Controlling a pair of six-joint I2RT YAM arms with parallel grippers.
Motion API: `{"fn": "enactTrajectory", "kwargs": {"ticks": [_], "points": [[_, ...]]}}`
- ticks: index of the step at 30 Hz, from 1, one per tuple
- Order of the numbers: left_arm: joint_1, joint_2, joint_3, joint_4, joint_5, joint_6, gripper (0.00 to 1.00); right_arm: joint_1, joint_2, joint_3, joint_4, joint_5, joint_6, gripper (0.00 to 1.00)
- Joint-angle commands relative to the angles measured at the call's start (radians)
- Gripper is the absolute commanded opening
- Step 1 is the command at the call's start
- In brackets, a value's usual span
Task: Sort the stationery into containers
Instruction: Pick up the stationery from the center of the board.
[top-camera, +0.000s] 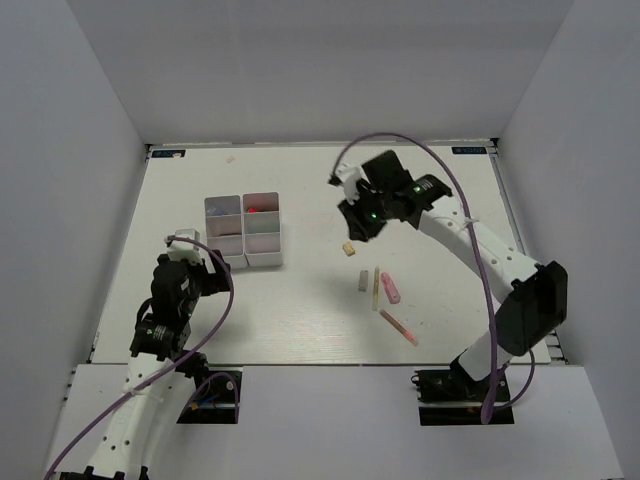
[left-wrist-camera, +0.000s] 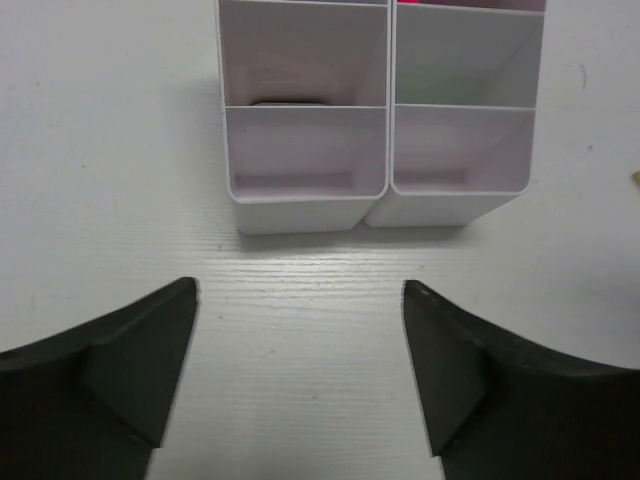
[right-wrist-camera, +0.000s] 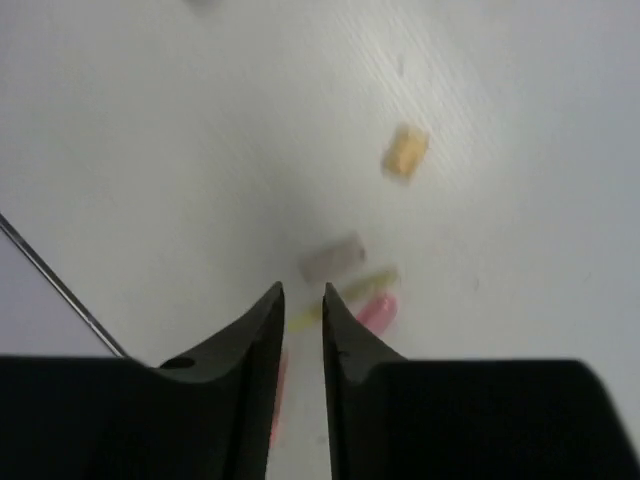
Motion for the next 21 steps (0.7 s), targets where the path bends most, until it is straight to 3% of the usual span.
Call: {"fn": "enactTrajectory", "kwargs": {"ticks": [1,3,7,8,11,21], "points": [[-0.003,-0.017,0.010,0.006,0.014,-0.005,1.00,-0.075,-0.026,-0.244,-0.151,0.131,0.104,0.21],[-0.003,-0.018,0.010,0.011,0.007,-0.008,1.00,-0.105,-0.053,-0.321,-0.143,0.175,0.114,0.18],[-0.003,-0.021,0.012,0.005,0.000,-0.016,1.00,-0.145,0.002,-0.377,-0.163,0.191,0.139,0.33],[-0.003,-0.020,0.013,0.005,-0.005,-0.016,1.00,-0.148,0.010,-0.384,-0.138,0.188,0.145,0.41],[-0.003,-0.023,0.012,0.003,-0.009,-0.017,1.00,-0.160,0.053,-0.375,-0.124,0.163,0.165,0.49],[-0.003,-0.033,0.013,0.001,-0.006,-0.016,1.00,-0.165,0.188,-0.348,-0.060,0.140,0.212,0.55]]}}
